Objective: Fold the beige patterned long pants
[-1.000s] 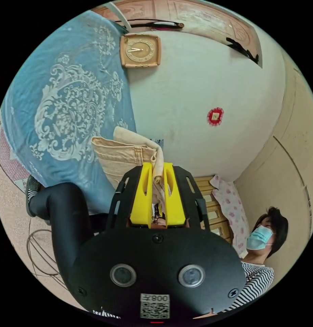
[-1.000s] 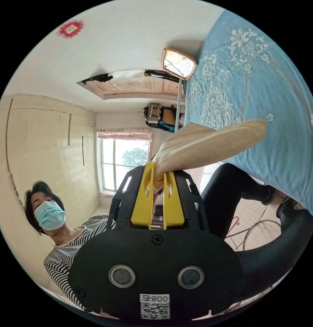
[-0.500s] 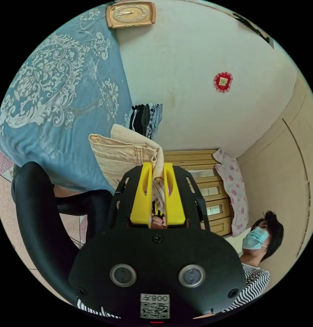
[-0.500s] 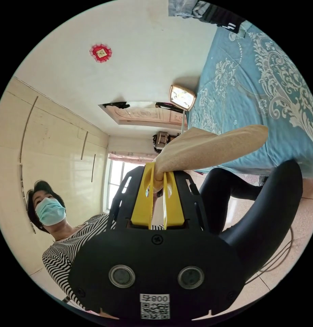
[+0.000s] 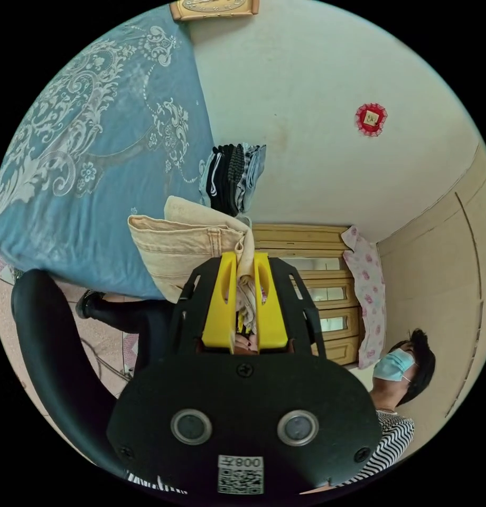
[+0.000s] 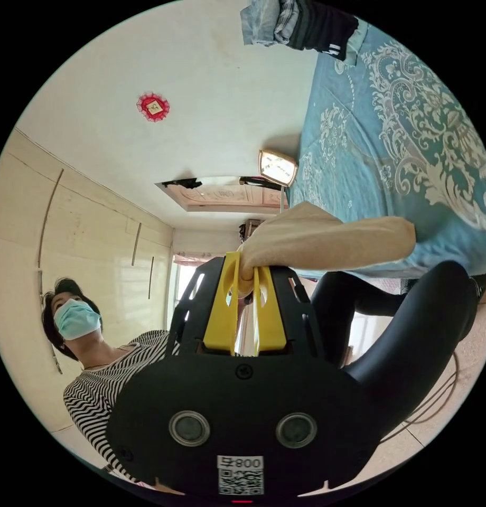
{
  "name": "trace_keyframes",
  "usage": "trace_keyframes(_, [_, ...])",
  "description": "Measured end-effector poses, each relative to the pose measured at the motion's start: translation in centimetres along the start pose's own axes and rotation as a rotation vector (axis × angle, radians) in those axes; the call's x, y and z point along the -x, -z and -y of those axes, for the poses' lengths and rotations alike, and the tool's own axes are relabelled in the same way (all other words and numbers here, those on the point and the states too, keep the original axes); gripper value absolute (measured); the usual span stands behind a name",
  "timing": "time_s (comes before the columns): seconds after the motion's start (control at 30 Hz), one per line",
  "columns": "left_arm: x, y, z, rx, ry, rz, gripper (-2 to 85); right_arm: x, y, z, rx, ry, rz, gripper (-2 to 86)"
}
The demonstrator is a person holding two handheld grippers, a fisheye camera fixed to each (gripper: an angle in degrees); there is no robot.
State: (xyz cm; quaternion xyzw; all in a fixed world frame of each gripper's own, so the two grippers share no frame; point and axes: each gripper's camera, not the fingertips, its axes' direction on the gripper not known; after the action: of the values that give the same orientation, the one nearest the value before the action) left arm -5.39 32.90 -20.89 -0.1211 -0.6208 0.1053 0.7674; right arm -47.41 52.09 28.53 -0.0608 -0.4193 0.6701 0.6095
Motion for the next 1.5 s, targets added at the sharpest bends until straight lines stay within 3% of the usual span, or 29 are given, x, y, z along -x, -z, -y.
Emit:
trace_keyframes(0.43, [-9.2,-23.9,35.7,0.199,-0.136,-0.154,5.5,5.6,12.0,23.0,-0.188,0.121,-0.054,0.0])
trace_keyframes(0.77, [-25.5,-42.5,55.1,0.39,-0.159,-0.112,5.6,15.2,19.7,35.1,-0.331,0.119,-0.03,-0.1])
trace_keyframes(1.03, [-40.5,-60.5,69.8,0.491,-0.363,-0.201,5.8,27.3,26.4,48.1,-0.462,0.397,-0.163,0.0])
trace_keyframes(1.13, [-43.0,-66.2,76.1,0.496,-0.423,-0.145,5.7,28.4,26.7,53.2,-0.49,0.484,-0.282,0.1])
trace_keyframes(1.23, [-42.0,-71.0,82.2,0.492,-0.461,0.027,5.4,25.3,26.4,58.7,-0.489,0.443,-0.369,0.2])
trace_keyframes(1.4, [-33.8,-75.6,90.9,0.47,-0.307,0.395,4.4,13.9,24.5,67.8,-0.384,0.165,-0.45,1.0])
trace_keyframes(1.43, [-33.5,-75.8,91.3,0.473,-0.307,0.391,4.3,11.7,23.6,69.4,-0.331,0.075,-0.433,1.2])
trace_keyframes(1.5, [-34.4,-76.7,92.7,0.466,-0.363,0.332,3.9,11.5,22.6,70.3,-0.342,0.109,-0.446,1.7])
